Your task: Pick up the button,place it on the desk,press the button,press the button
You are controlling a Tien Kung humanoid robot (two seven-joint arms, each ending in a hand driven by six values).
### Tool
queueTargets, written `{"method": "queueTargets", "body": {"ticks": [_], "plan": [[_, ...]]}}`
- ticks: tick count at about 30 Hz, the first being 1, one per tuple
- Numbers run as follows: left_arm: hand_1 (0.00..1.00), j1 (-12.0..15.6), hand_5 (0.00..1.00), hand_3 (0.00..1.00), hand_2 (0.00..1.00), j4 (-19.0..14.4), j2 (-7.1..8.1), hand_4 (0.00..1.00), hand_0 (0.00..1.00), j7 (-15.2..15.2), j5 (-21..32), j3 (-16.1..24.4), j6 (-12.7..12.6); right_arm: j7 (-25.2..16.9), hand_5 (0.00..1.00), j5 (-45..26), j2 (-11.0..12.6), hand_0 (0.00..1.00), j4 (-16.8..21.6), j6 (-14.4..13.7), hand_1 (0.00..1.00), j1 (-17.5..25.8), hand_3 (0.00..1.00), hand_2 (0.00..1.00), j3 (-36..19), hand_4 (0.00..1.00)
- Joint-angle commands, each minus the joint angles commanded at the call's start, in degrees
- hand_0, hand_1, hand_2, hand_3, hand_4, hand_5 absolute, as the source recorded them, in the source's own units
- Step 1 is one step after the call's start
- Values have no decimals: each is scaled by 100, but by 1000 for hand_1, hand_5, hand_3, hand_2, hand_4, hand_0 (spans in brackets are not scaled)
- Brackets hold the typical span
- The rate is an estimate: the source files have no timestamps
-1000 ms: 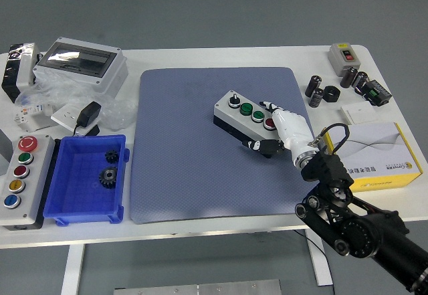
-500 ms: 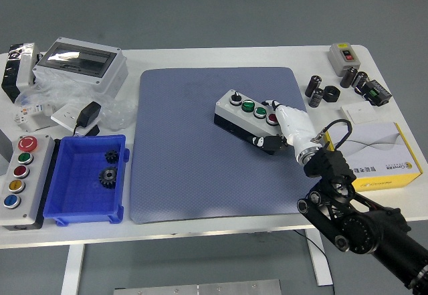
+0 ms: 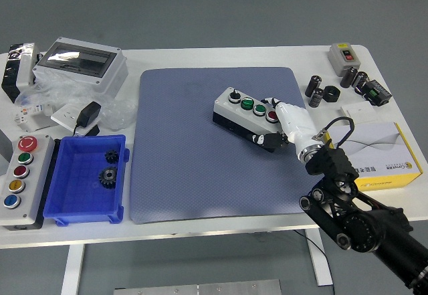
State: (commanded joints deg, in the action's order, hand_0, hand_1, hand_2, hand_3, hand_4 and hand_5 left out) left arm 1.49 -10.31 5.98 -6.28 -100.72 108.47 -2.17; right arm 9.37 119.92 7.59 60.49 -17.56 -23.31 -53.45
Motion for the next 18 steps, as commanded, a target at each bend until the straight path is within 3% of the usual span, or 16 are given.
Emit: {"method": "queueTargets", "body": {"ticks": [2, 3, 8, 9, 14, 15, 18], "plan": [[673, 3, 290, 761, 667, 0, 0, 731, 633, 0, 13, -10, -1, -51, 75, 2, 2, 130, 19, 73, 306, 4, 444, 373, -54, 318], [673, 3, 290, 760, 667, 0, -1, 731, 627, 0, 17, -13, -2, -70, 25, 3, 3, 170, 26, 100, 364, 6, 480, 428, -71, 466], [673, -2, 290, 760, 667, 0, -3, 731, 627, 6, 26, -17, -3, -134, 25, -2, 9, 170, 64, 215, 364, 16, 480, 428, -110, 466], [673, -2, 290, 760, 666, 0, -4, 731, 627, 7, 24, -14, -2, -144, 234, -5, 12, 803, 76, 234, 818, 20, 913, 858, -109, 884], [673, 2, 290, 760, 666, 0, -5, 731, 627, 5, 0, 10, 0, -183, 234, -44, 34, 803, 135, 294, 818, 37, 913, 858, -82, 884], [673, 3, 290, 761, 667, 0, -4, 731, 628, 5, -1, 10, 0, -187, 343, -52, 39, 943, 144, 299, 906, 40, 996, 954, -77, 990], [673, -1, 290, 761, 667, 0, 1, 731, 628, 9, 10, -4, 1, -197, 343, -76, 51, 943, 150, 302, 906, 47, 996, 954, -64, 990]]}}
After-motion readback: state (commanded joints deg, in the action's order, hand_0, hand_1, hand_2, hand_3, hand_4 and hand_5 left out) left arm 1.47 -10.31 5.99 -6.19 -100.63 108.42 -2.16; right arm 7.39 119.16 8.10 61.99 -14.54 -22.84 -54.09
